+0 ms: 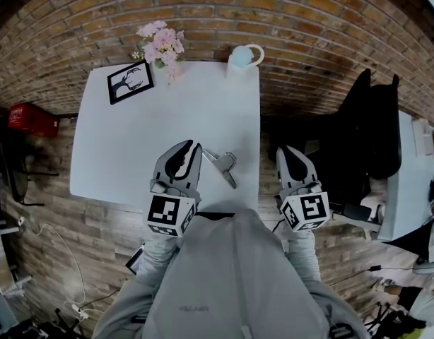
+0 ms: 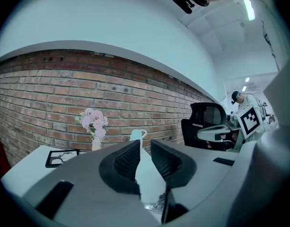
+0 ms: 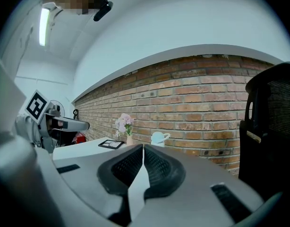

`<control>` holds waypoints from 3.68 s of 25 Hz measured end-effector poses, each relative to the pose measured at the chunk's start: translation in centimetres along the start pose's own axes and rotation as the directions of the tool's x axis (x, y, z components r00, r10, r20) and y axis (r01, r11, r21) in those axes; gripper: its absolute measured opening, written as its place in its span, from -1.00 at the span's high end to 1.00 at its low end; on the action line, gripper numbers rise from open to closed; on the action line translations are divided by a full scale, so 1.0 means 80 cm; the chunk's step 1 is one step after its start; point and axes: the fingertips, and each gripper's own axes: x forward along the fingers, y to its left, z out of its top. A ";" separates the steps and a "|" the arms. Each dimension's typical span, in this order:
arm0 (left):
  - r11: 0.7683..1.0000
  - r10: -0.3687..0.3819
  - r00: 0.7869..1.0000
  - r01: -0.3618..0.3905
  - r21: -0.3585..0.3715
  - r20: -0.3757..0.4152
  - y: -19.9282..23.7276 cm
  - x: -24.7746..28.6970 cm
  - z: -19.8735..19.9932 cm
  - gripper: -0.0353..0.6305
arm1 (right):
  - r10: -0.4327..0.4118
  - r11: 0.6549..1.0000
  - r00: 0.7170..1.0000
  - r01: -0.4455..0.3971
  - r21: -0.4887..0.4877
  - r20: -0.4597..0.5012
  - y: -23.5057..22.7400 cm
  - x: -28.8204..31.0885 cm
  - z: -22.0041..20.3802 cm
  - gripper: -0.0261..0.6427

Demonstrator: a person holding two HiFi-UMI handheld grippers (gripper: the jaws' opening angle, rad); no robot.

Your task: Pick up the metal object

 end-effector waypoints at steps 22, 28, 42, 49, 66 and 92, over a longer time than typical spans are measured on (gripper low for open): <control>0.986 -0.167 0.973 0.167 -0.015 -0.156 -0.031 0.046 -0.058 0.00 | -0.036 0.998 0.998 0.038 0.048 -0.043 0.002 0.001 -0.021 0.85; 0.969 -0.239 0.937 0.245 -0.009 -0.255 -0.050 0.065 -0.100 -0.04 | -0.051 0.997 0.996 0.055 0.061 -0.072 -0.002 0.000 -0.034 0.85; 0.930 -0.320 0.827 0.367 0.014 -0.462 -0.086 0.098 -0.208 -0.14 | -0.115 0.983 0.983 0.133 0.123 -0.141 -0.004 -0.017 -0.078 0.85; 0.916 -0.294 0.790 0.393 0.078 -0.538 -0.101 0.114 -0.251 -0.18 | -0.156 0.972 0.973 0.182 0.151 -0.169 -0.004 -0.041 -0.099 0.85; 0.915 -0.216 0.685 0.391 0.101 -0.696 -0.095 0.129 -0.320 -0.18 | -0.205 0.947 0.953 0.251 0.200 -0.223 0.003 -0.082 -0.137 0.85; 0.910 -0.211 0.653 0.403 0.098 -0.727 -0.095 0.124 -0.320 -0.03 | -0.203 0.950 0.957 0.244 0.195 -0.209 -0.004 -0.075 -0.129 0.85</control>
